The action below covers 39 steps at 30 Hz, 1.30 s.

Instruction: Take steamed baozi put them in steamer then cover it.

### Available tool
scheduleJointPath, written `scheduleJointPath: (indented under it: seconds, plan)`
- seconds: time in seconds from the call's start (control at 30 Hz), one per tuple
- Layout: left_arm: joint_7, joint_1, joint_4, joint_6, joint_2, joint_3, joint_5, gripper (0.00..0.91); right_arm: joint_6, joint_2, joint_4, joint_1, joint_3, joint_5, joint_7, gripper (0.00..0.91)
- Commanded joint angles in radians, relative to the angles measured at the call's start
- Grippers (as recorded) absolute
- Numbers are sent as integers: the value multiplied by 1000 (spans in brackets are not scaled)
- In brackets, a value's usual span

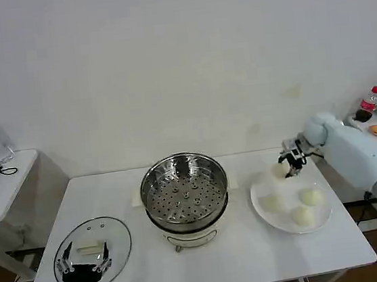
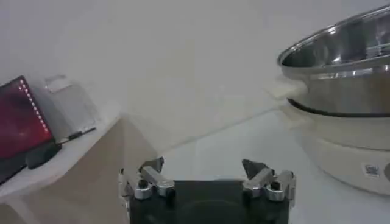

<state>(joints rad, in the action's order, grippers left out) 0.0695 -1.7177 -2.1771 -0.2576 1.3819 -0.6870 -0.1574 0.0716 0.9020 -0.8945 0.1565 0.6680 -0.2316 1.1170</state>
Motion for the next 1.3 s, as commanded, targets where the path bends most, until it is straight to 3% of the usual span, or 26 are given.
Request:
scheduleJointPath:
  seconds: [0.03, 0.33, 0.6, 0.67, 0.87, 0.93, 1.07, 1.23, 1.3]
  plan:
    - [-1, 0, 0, 0, -1, 0, 0, 907, -24, -47, -136, 118, 105, 131, 12, 655]
    - [0, 13, 12, 0, -6, -4, 5, 907, -31, 9, -284, 315, 247, 276, -7, 655]
    - [0, 20, 17, -2, -11, -26, 13, 907, 15, 207, -268, 434, 367, 358, -28, 655]
    - [0, 24, 16, -3, -12, -28, 12, 907, 40, 276, -250, 436, 388, 351, -35, 655]
    - [0, 27, 13, -5, -21, -35, 13, 907, 89, 377, -226, 395, 445, 307, -42, 655]
    - [0, 25, 10, -4, -21, -39, 14, 907, 101, 389, -219, 384, 458, 279, -43, 655]
    - [1, 22, 10, -3, -17, -44, 13, 907, 191, 421, -184, 335, 483, 167, -72, 655]
    - [2, 18, 11, -2, -11, -50, 13, 907, 235, 427, -171, 305, 489, 145, -76, 655]
    - [2, 17, 10, -1, -8, -50, 13, 907, 285, 438, -130, 290, 488, 98, -96, 655]
